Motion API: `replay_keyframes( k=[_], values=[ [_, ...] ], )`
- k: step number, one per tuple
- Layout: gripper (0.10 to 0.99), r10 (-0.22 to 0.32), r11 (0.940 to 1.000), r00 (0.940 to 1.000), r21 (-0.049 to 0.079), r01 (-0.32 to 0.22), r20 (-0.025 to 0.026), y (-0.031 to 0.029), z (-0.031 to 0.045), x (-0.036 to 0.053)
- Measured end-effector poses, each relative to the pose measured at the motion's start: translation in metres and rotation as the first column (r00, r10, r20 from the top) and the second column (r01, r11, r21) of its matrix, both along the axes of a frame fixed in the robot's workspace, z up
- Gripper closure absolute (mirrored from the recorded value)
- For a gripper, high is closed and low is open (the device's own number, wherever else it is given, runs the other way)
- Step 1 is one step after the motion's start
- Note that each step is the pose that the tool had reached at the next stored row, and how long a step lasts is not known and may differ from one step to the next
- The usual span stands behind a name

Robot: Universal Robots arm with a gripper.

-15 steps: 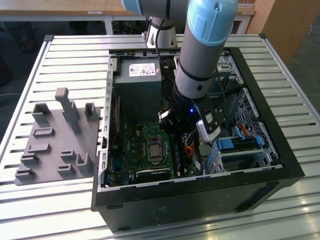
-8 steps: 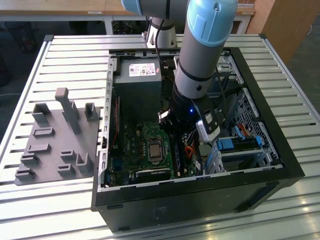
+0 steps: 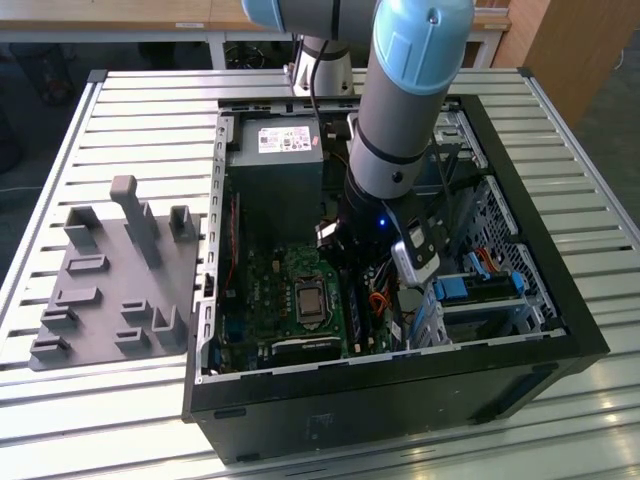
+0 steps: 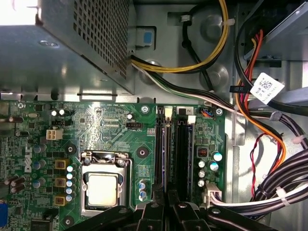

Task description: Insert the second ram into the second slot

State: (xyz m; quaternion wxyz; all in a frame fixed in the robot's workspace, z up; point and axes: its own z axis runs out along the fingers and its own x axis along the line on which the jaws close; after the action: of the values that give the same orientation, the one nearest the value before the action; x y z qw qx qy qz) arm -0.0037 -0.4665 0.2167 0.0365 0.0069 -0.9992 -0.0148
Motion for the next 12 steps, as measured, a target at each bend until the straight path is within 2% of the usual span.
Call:
replay_keyframes(
  k=[12],
  values=[
    [0.949, -0.002, 1.0, 1.0, 0.0, 0.002, -0.0008, 0.0002, -0.0012, 0.0001]
  ],
)
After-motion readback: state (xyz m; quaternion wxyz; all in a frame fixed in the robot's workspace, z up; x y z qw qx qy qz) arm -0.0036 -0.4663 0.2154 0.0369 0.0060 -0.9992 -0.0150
